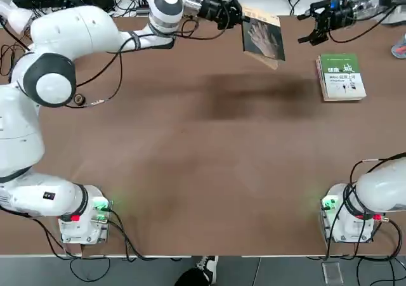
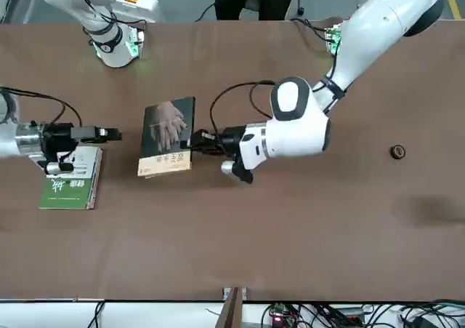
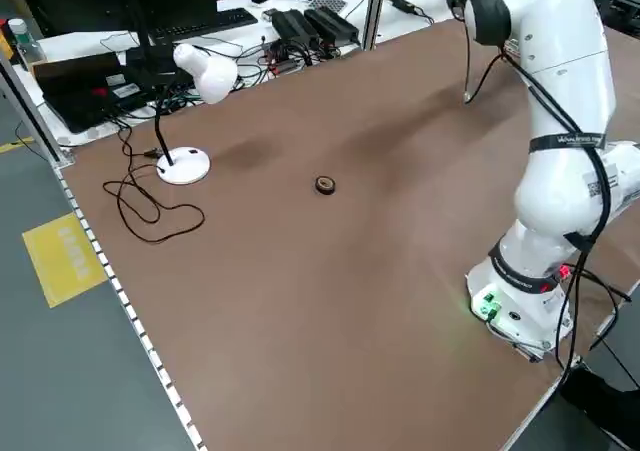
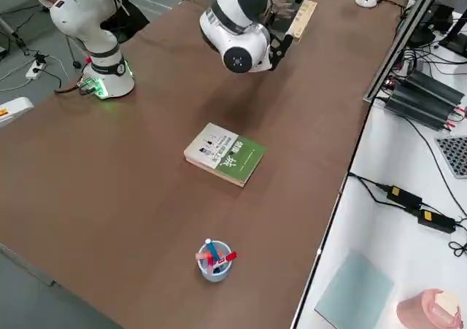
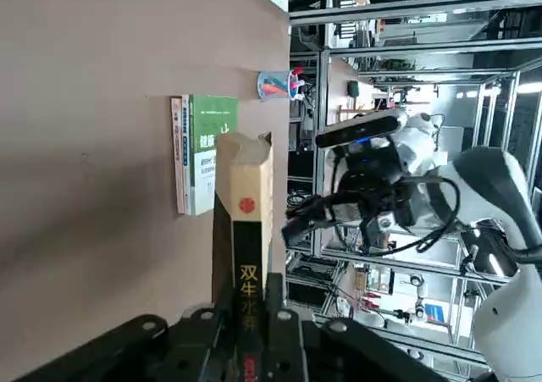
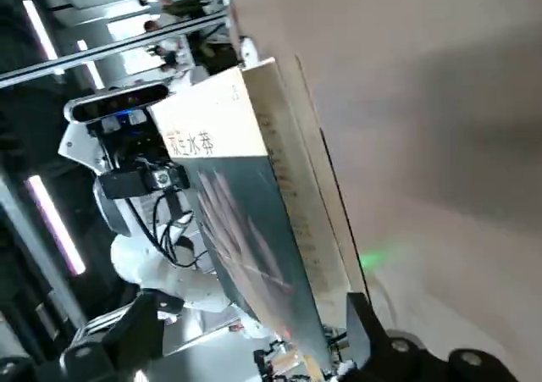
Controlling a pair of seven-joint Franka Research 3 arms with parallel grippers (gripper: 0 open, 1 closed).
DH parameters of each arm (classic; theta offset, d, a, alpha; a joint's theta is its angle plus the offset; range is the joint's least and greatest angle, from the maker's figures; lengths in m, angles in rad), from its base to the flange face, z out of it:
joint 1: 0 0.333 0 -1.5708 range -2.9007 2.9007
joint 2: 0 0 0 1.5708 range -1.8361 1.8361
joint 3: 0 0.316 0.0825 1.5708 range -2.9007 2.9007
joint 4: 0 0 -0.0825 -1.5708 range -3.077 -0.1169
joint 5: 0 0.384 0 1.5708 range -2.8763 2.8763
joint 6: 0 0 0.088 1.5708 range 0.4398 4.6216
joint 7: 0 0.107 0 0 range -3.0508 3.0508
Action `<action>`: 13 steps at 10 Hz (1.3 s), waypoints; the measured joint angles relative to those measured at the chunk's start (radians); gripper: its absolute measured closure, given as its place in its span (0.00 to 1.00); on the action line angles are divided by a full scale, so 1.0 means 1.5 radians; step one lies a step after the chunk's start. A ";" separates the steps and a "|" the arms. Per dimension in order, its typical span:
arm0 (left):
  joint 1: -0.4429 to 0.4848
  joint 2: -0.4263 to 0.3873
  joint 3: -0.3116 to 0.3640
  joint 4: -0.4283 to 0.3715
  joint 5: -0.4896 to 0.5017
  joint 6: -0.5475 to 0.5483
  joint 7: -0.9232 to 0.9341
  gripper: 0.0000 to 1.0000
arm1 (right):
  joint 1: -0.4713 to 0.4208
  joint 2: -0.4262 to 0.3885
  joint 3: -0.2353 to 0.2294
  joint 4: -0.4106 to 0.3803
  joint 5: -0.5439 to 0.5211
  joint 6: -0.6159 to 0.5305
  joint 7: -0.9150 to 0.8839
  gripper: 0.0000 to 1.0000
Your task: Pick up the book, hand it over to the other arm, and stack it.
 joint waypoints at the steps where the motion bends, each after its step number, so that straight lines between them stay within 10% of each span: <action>1: -0.004 0.003 0.000 0.000 0.000 0.005 0.000 0.99 | 0.000 0.006 -0.005 -0.010 0.005 -0.001 -0.026 0.02; 13: -0.006 0.009 0.003 0.003 0.000 0.008 0.021 0.99 | 0.002 0.048 -0.055 -0.082 0.103 -0.032 -0.161 0.01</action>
